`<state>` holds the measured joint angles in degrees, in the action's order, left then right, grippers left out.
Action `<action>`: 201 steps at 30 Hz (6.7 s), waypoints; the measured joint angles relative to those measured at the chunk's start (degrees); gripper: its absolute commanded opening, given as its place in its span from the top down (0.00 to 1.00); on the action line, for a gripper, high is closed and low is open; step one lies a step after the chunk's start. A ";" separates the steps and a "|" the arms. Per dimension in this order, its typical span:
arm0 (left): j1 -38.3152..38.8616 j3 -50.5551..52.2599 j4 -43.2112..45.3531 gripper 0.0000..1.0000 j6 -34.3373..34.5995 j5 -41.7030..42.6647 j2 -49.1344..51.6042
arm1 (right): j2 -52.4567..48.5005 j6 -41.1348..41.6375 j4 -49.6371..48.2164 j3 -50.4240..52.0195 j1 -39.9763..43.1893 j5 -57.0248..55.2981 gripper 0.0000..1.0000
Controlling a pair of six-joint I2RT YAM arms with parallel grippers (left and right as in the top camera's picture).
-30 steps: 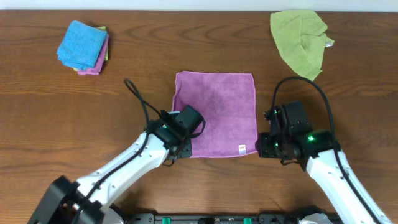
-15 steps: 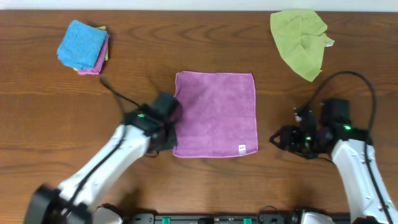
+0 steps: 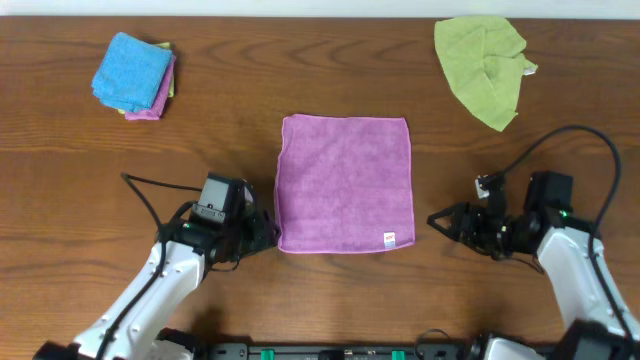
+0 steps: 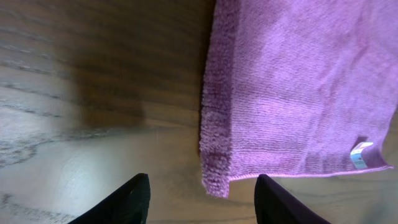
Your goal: Fold the cloth
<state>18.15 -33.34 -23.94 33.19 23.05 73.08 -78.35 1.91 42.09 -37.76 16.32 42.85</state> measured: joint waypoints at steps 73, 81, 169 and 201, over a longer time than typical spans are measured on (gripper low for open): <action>0.00 0.00 10.36 0.94 3.28 12.33 10.21 | -17.86 5.33 -5.03 0.02 -11.37 2.51 0.98; 0.02 -5.44 10.78 0.94 2.71 12.33 10.21 | -13.60 5.35 -4.85 -4.42 -11.37 4.96 0.98; -9.29 -43.54 -0.94 0.94 -25.92 -1.99 30.25 | -27.71 12.87 -5.25 -40.81 -19.39 -19.15 0.98; 2.23 -45.77 4.50 0.94 -30.40 -19.21 39.80 | -28.11 9.38 -6.78 -42.42 -30.47 -39.08 0.98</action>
<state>20.38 -79.11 -19.44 2.79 3.84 112.88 -106.45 11.29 35.31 -80.18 -14.15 3.77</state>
